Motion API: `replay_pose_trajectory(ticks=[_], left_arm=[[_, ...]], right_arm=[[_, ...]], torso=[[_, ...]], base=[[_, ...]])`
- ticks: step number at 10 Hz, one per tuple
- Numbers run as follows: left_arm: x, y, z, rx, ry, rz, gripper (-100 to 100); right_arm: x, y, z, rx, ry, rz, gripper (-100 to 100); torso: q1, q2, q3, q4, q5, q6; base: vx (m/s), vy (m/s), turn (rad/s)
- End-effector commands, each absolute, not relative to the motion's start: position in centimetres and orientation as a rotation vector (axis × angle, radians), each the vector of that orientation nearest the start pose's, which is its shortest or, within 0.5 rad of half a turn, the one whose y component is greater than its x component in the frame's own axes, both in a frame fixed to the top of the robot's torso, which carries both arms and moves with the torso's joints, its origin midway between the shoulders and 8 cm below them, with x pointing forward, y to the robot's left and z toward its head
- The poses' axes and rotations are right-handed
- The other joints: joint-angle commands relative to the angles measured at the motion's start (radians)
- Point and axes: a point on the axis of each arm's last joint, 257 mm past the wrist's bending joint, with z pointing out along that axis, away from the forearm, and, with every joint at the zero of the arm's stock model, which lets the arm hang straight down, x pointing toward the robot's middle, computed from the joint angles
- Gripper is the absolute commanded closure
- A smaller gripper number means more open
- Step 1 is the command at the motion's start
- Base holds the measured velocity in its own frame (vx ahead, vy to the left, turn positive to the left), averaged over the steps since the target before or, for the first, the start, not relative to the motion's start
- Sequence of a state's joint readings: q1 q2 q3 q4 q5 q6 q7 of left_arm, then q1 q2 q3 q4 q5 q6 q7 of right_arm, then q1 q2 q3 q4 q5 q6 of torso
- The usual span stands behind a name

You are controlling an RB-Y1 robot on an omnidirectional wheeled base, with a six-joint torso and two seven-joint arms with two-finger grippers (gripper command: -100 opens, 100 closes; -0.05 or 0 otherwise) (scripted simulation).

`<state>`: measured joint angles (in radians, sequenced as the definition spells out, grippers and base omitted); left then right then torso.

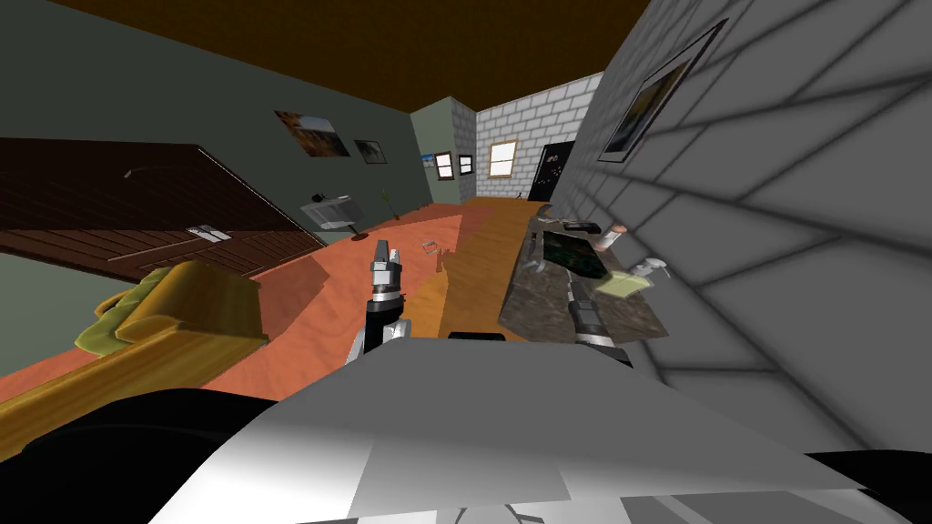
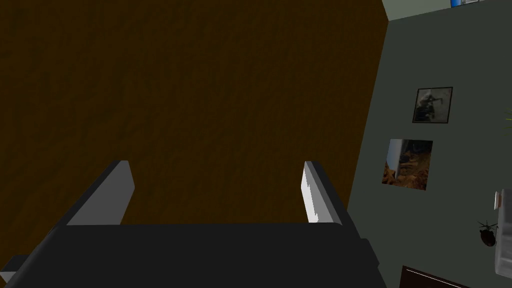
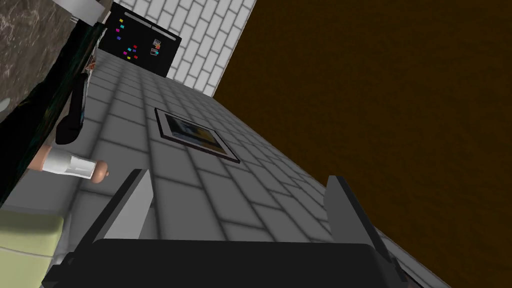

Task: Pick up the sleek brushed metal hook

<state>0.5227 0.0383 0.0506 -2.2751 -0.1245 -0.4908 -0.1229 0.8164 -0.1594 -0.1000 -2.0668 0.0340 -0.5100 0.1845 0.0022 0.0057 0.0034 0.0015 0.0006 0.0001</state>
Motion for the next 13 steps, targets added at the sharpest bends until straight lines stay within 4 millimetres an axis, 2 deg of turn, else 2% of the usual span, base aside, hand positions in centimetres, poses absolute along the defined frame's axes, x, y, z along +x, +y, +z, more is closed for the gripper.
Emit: replay_pose_trajectory(ticks=[1,2,3,4,5,6,7,8,9,10,12,13], left_arm=[[34.5,28.1,1.2,-0.520,0.763,-1.044,0],[34.5,28.1,1.2,-0.520,0.763,-1.044,0],[34.5,28.1,1.2,-0.520,0.763,-1.044,0],[34.5,28.1,1.2,-0.520,0.763,-1.044,0],[34.5,28.1,1.2,-0.520,0.763,-1.044,0],[34.5,28.1,1.2,-0.520,0.763,-1.044,0],[34.5,28.1,1.2,-0.520,0.763,-1.044,0],[34.5,28.1,1.2,-0.520,0.763,-1.044,0],[34.5,28.1,1.2,-0.520,0.763,-1.044,0],[34.5,28.1,1.2,-0.520,0.763,-1.044,0],[34.5,28.1,1.2,-0.520,0.763,-1.044,0],[34.5,28.1,1.2,-0.520,0.763,-1.044,0]], right_arm=[[28.1,-37.4,-19.8,0.801,1.221,0.683,-100],[26.6,-38.8,-21.3,0.808,1.263,0.617,-100],[25.9,-39.1,-22.3,0.823,1.284,0.598,-100],[24.0,-40.6,-24.4,0.835,1.339,0.521,-100],[23.4,-40.7,-24.7,0.843,1.349,0.512,-100],[21.3,-42.2,-26.6,0.851,1.404,0.433,-100],[20.3,-42.3,-27.1,0.864,1.422,0.418,-100],[18.0,-43.7,-28.8,0.869,1.479,0.339,-100],[17.0,-43.9,-29.2,0.881,1.496,0.324,-100],[14.5,-45.1,-30.8,0.881,1.553,0.246,-100],[13.4,-45.3,-31.1,0.893,1.571,0.231,-100],[10.2,-46.5,-32.6,0.895,1.639,0.146,-100]], torso=[[0.000,0.000,0.000,0.000,0.000,0.000],[0.000,0.000,0.000,0.000,0.000,0.000],[0.001,0.000,0.000,0.000,0.000,-0.001],[0.000,0.000,0.000,0.000,0.000,0.001],[-0.001,-0.001,-0.001,0.000,0.000,0.000],[-0.002,-0.002,-0.001,0.000,0.000,0.000],[-0.001,-0.002,-0.001,0.000,0.000,-0.001],[-0.002,-0.002,-0.001,-0.001,0.000,0.001],[-0.001,-0.002,-0.001,0.000,0.000,0.000],[-0.002,-0.003,-0.002,-0.001,0.000,0.000],[-0.002,-0.004,-0.002,-0.001,0.000,0.001],[-0.003,-0.004,-0.002,-0.001,0.000,0.001]], base=[[-0.062,0.072,0.310],[-0.073,0.097,0.489],[-0.047,0.067,0.109],[-0.037,0.064,0.240],[-0.021,0.045,0.156],[-0.024,0.063,0.379],[-0.019,0.053,0.160],[-0.020,0.070,0.274],[-0.008,0.054,0.172],[0.003,0.068,0.360],[0.004,0.036,0.058],[0.003,0.043,0.355]])
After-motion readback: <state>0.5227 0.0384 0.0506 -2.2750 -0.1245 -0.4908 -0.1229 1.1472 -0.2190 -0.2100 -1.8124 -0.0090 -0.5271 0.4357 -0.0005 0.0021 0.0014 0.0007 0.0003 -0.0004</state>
